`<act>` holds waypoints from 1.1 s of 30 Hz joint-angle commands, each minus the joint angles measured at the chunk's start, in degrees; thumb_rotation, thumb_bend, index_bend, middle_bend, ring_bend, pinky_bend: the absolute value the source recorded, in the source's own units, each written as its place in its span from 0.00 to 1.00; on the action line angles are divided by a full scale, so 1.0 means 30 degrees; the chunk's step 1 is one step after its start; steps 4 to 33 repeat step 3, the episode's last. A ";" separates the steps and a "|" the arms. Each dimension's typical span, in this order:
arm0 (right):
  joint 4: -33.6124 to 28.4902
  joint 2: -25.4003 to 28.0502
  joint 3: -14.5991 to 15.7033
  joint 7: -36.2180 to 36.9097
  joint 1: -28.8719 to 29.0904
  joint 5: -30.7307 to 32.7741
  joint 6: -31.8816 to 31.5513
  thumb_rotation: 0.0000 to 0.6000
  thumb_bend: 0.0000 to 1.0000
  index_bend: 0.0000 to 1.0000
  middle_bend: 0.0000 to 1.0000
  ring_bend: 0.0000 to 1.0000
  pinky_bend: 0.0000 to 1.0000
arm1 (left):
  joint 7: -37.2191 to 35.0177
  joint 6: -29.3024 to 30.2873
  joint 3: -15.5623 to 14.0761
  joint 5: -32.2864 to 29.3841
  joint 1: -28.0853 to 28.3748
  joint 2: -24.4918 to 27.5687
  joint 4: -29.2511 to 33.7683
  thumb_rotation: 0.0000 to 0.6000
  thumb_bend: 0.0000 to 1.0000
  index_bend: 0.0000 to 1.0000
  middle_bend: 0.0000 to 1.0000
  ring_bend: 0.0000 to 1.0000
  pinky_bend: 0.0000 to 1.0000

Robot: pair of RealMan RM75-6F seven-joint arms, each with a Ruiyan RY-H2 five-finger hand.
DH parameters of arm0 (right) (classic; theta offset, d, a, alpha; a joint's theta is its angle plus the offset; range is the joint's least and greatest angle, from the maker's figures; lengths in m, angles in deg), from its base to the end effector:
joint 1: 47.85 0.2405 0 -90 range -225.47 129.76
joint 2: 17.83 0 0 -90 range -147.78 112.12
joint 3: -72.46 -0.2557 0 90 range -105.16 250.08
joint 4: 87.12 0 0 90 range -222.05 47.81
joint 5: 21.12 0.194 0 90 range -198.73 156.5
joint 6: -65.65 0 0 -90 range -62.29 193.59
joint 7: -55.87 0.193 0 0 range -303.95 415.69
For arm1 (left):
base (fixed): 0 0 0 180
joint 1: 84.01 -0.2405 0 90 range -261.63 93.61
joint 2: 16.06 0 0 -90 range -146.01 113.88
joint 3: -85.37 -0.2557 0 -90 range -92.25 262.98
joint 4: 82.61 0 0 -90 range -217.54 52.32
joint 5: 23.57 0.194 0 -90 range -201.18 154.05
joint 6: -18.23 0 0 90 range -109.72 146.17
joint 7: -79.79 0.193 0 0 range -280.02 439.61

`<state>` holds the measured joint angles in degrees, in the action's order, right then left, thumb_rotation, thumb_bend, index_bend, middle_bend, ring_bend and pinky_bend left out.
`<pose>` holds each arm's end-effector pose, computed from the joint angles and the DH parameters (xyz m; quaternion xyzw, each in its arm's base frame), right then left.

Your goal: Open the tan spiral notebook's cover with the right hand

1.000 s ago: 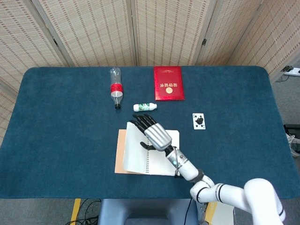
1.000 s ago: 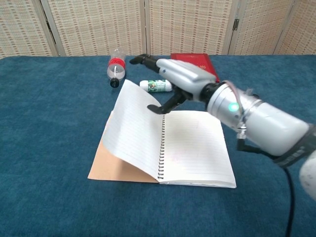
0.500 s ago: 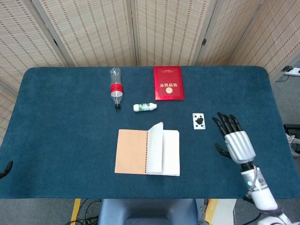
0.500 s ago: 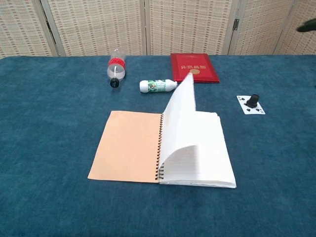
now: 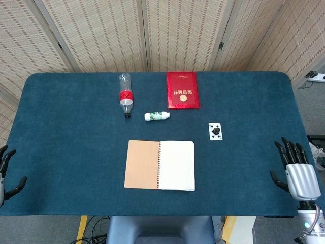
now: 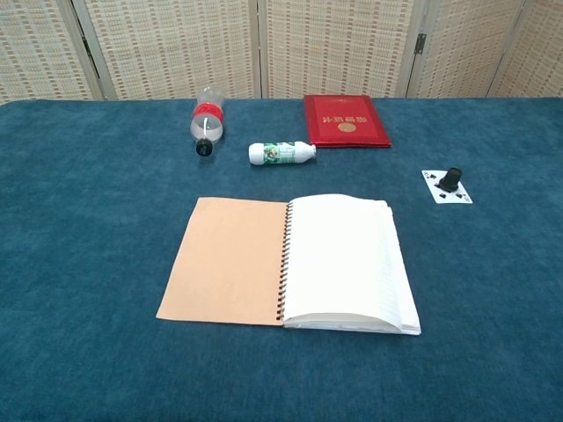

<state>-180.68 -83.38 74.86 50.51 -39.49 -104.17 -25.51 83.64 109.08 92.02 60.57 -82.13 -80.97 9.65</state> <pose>-0.2955 -0.2288 0.1699 0.5977 -0.3615 0.3840 0.6038 -0.3068 0.2231 0.2017 -0.5498 -0.3450 -0.3997 0.6473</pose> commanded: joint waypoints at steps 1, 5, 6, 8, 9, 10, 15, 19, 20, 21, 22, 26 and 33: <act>-0.0119 0.0193 -0.0044 0.0064 -0.0301 -0.0408 -0.0074 1.00 0.38 0.00 0.00 0.00 0.00 | -0.0037 -0.0042 -0.0024 -0.0012 0.0027 0.0012 0.0006 1.00 0.30 0.17 0.10 0.09 0.15; -0.0149 0.0224 -0.0071 0.0083 -0.0354 -0.0496 0.0061 1.00 0.38 0.00 0.00 0.00 0.00 | -0.0078 -0.0029 -0.0031 -0.0013 0.0030 0.0030 0.0008 1.00 0.30 0.17 0.10 0.09 0.15; -0.0149 0.0224 -0.0071 0.0083 -0.0354 -0.0496 0.0061 1.00 0.38 0.00 0.00 0.00 0.00 | -0.0078 -0.0029 -0.0031 -0.0013 0.0030 0.0030 0.0008 1.00 0.30 0.17 0.10 0.09 0.15; -0.0149 0.0224 -0.0071 0.0083 -0.0354 -0.0496 0.0061 1.00 0.38 0.00 0.00 0.00 0.00 | -0.0078 -0.0029 -0.0031 -0.0013 0.0030 0.0030 0.0008 1.00 0.30 0.17 0.10 0.09 0.15; -0.0149 0.0224 -0.0071 0.0083 -0.0354 -0.0496 0.0061 1.00 0.38 0.00 0.00 0.00 0.00 | -0.0078 -0.0029 -0.0031 -0.0013 0.0030 0.0030 0.0008 1.00 0.30 0.17 0.10 0.09 0.15; -0.0149 0.0224 -0.0071 0.0083 -0.0354 -0.0496 0.0061 1.00 0.38 0.00 0.00 0.00 0.00 | -0.0078 -0.0029 -0.0031 -0.0013 0.0030 0.0030 0.0008 1.00 0.30 0.17 0.10 0.09 0.15; -0.0149 0.0224 -0.0071 0.0083 -0.0354 -0.0496 0.0061 1.00 0.38 0.00 0.00 0.00 0.00 | -0.0078 -0.0029 -0.0031 -0.0013 0.0030 0.0030 0.0008 1.00 0.30 0.17 0.10 0.09 0.15; -0.0149 0.0224 -0.0071 0.0083 -0.0354 -0.0496 0.0061 1.00 0.38 0.00 0.00 0.00 0.00 | -0.0078 -0.0029 -0.0031 -0.0013 0.0030 0.0030 0.0008 1.00 0.30 0.17 0.10 0.09 0.15; -0.0149 0.0224 -0.0071 0.0083 -0.0354 -0.0496 0.0061 1.00 0.38 0.00 0.00 0.00 0.00 | -0.0078 -0.0029 -0.0031 -0.0013 0.0030 0.0030 0.0008 1.00 0.30 0.17 0.10 0.09 0.15; -0.0149 0.0224 -0.0071 0.0083 -0.0354 -0.0496 0.0061 1.00 0.38 0.00 0.00 0.00 0.00 | -0.0078 -0.0029 -0.0031 -0.0013 0.0030 0.0030 0.0008 1.00 0.30 0.17 0.10 0.09 0.15; -0.0149 0.0224 -0.0071 0.0083 -0.0354 -0.0496 0.0061 1.00 0.38 0.00 0.00 0.00 0.00 | -0.0078 -0.0029 -0.0031 -0.0013 0.0030 0.0030 0.0008 1.00 0.30 0.17 0.10 0.09 0.15; -0.0149 0.0224 -0.0071 0.0083 -0.0354 -0.0496 0.0061 1.00 0.38 0.00 0.00 0.00 0.00 | -0.0078 -0.0029 -0.0031 -0.0013 0.0030 0.0030 0.0008 1.00 0.30 0.17 0.10 0.09 0.15; -0.0149 0.0224 -0.0071 0.0083 -0.0354 -0.0496 0.0061 1.00 0.38 0.00 0.00 0.00 0.00 | -0.0078 -0.0029 -0.0031 -0.0013 0.0030 0.0030 0.0008 1.00 0.30 0.17 0.10 0.09 0.15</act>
